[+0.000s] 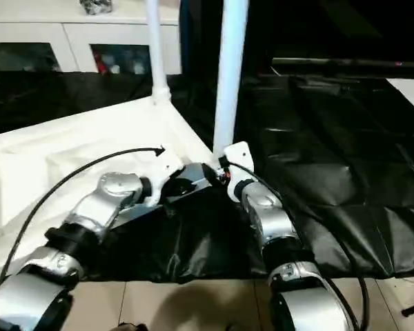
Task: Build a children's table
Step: Rotate leg to tighten
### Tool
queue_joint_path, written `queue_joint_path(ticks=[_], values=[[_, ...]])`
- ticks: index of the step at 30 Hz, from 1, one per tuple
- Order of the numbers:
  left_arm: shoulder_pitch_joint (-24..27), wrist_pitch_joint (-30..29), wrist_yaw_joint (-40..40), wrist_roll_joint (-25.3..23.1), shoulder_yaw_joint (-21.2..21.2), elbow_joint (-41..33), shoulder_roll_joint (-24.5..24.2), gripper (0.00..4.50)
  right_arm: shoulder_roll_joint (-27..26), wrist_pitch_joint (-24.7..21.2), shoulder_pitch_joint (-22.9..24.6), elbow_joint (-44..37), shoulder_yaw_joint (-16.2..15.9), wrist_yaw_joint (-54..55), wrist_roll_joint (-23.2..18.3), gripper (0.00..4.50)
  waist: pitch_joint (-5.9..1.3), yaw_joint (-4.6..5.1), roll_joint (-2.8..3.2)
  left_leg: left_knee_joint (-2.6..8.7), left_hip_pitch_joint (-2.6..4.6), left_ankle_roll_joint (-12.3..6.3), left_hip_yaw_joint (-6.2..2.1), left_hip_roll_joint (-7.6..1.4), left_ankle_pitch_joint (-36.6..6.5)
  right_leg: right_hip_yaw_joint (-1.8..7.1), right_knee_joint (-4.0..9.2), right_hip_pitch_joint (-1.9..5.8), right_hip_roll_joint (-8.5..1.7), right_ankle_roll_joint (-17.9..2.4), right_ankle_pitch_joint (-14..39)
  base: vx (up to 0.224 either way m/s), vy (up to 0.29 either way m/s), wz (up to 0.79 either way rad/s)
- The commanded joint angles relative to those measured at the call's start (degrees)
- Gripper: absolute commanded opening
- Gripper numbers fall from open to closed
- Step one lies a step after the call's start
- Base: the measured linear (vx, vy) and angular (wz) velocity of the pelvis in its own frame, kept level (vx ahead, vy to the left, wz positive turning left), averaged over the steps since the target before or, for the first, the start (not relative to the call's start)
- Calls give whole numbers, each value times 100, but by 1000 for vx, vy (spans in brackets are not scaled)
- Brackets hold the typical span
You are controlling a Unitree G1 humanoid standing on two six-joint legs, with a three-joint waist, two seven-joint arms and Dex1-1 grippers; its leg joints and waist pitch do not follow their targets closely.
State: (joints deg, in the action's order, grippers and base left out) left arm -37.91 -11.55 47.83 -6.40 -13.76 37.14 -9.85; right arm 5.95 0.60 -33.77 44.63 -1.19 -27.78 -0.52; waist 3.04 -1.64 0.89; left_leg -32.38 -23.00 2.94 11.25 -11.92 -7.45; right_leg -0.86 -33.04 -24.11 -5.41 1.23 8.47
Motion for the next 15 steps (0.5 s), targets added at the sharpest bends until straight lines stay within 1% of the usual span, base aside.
queue_joint_path(ticks=[1,2,3,4,5,6,8,9,10,11,12,13,14,15], values=[[73,176,340,203,-104,-455,-43,0,-12,-10,153,-346,-434,-706,-91,356,-424,-30,-25,360,132,-123,-40,-36,-2197,12,398,230,-115,-1071,1753,0,0,0],[171,150,507,228,-123,-612,-167,0,111,-10,276,-549,-482,-963,-133,356,-431,-46,-21,351,142,-145,-34,-46,-2136,14,386,241,-113,-1114,1601,0,0,0],[217,129,585,242,-129,-689,-220,0,160,9,330,-625,-503,-1077,-140,356,-429,-48,-24,348,145,-172,-24,-45,-2114,17,383,234,-105,-1136,1547,0,0,0],[296,105,673,255,-133,-826,-320,0,255,-20,444,-813,-551,-1288,-191,356,-435,-39,-5,343,140,-178,-26,-45,-2054,20,358,235,-107,-1198,1459,0,0,0],[364,84,743,270,-133,-945,-403,0,327,-59,537,-972,-590,-1445,-236,356,-436,-57,26,350,153,-171,-32,-54,-2034,19,363,240,-109,-1206,1422,0,0,0],[470,7,861,310,-134,-1139,-523,0,420,-123,655,-1172,-655,-1651,-294,356,-436,-57,7,341,151,-197,-22,-60,-1977,20,348,246,-93,-1254,1244,0,0,0],[645,-96,1055,378,-148,-1466,-714,0,537,-186,822,-1455,-750,-1935,-350,356,-442,-52,19,351,141,-210,-34,-67,-1895,11,304,269,-83,-1319,1040,0,0,0],[702,-151,1102,393,-147,-1574,-771,0,563,-197,863,-1528,-775,-1999,-353,356,-437,-43,21,353,143,-214,-29,-66,-1928,12,304,264,-80,-1333,1054,0,0,0],[839,-261,1205,428,-140,-1821,-910,0,613,-227,956,-1691,-834,-2135,-365,356,-429,-40,33,365,165,-189,-30,-79,-2038,15,316,250,-84,-1334,1169,0,0,0],[920,-320,1261,447,-131,-1962,-992,0,637,-250,1004,-1782,-866,-2202,-375,356,-426,-60,78,366,180,-154,-38,-78,-2099,13,315,240,-86,-1331,1227,0,0,0],[1055,-418,1365,489,-116,-2198,-1127,0,678,-290,1072,-1920,-920,-2301,-391,356,-419,-48,65,374,167,-142,-37,-75,-2154,14,328,242,-82,-1312,1283,0,0,0],[1198,-485,1515,566,-106,-2436,-1270,0,719,-321,1126,-2030,-976,-2416,-408,356,-416,-44,54,388,167,-91,-47,-78,-2230,16,324,245,-83,-1272,1403,0,0,0],[1294,-568,1617,626,-101,-2601,-1364,0,752,-346,1155,-2094,-1012,-2486,-412,356,-401,-37,56,392,183,-53,-41,-79,-2340,22,344,212,-74,-1249,1535,0,0,0],[1357,-623,1691,667,-102,-2713,-1435,0,773,-359,1167,-2128,-1034,-2519,-408,356,-404,-43,52,392,190,-25,-48,-81,-2376,22,337,215,-81,-1242,1579,0,0,0]])
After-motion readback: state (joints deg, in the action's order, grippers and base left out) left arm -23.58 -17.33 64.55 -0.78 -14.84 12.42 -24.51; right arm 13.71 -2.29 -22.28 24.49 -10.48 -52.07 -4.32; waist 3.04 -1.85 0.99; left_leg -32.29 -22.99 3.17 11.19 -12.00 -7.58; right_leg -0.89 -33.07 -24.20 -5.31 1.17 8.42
